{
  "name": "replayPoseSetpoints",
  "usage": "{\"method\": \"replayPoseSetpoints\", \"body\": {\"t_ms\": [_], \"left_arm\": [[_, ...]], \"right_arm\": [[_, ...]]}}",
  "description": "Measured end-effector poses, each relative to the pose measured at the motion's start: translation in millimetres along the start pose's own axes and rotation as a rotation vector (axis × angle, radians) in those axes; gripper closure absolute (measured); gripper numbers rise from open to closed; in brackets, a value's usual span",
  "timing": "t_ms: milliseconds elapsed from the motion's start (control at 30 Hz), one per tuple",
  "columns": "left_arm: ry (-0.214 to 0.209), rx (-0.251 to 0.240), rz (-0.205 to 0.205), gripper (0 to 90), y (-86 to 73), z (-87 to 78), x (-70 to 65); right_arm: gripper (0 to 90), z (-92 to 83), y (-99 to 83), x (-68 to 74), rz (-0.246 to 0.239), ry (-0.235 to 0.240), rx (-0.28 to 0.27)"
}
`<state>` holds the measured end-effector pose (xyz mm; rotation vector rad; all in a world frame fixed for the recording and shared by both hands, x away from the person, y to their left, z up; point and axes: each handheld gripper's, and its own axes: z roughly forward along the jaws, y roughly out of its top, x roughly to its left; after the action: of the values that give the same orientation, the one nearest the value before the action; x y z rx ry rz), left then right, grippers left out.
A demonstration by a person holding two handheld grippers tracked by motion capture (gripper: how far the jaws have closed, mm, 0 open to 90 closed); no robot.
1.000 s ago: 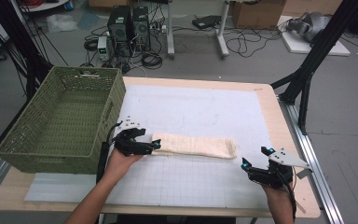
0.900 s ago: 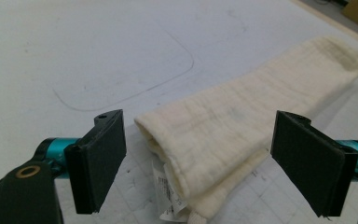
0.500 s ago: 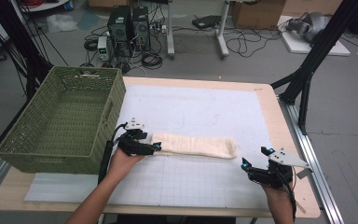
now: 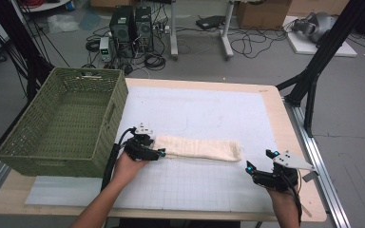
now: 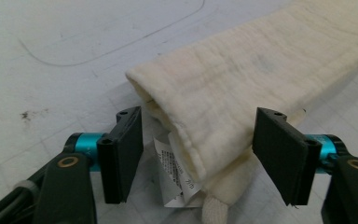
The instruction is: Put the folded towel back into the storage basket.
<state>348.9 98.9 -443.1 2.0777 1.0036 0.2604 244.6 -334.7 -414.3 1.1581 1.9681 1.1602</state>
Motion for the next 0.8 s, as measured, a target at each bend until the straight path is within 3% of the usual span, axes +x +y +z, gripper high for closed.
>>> {"method": "replayPoseSetpoints", "body": {"t_ms": [100,133,333,500,700,800], "left_arm": [[0.038,0.015,0.071,43.6,-0.1,0.2,-4.7],[0.042,0.014,0.088,50.5,-0.6,0.0,-5.5],[0.038,0.022,0.129,61.4,-1.1,-1.9,-8.6],[0.011,0.02,0.182,77.4,-1.7,-1.6,-13.3],[-0.017,-0.002,0.166,81.7,-1.8,-3.8,-11.6],[-0.039,-0.041,0.145,81.9,-0.8,-8.1,-10.7]], "right_arm": [[15.1,0.1,0.0,0.1,-0.004,0.0,0.001],[15.1,0.0,-0.1,0.0,-0.003,0.001,0.0],[15.1,0.5,-0.3,0.1,-0.001,-0.001,0.002],[15.1,0.6,-0.2,0.1,-0.009,-0.001,0.002],[15.2,0.7,-0.1,0.3,-0.006,0.001,0.001],[15.5,0.9,0.0,0.0,0.003,0.005,0.001]]}}
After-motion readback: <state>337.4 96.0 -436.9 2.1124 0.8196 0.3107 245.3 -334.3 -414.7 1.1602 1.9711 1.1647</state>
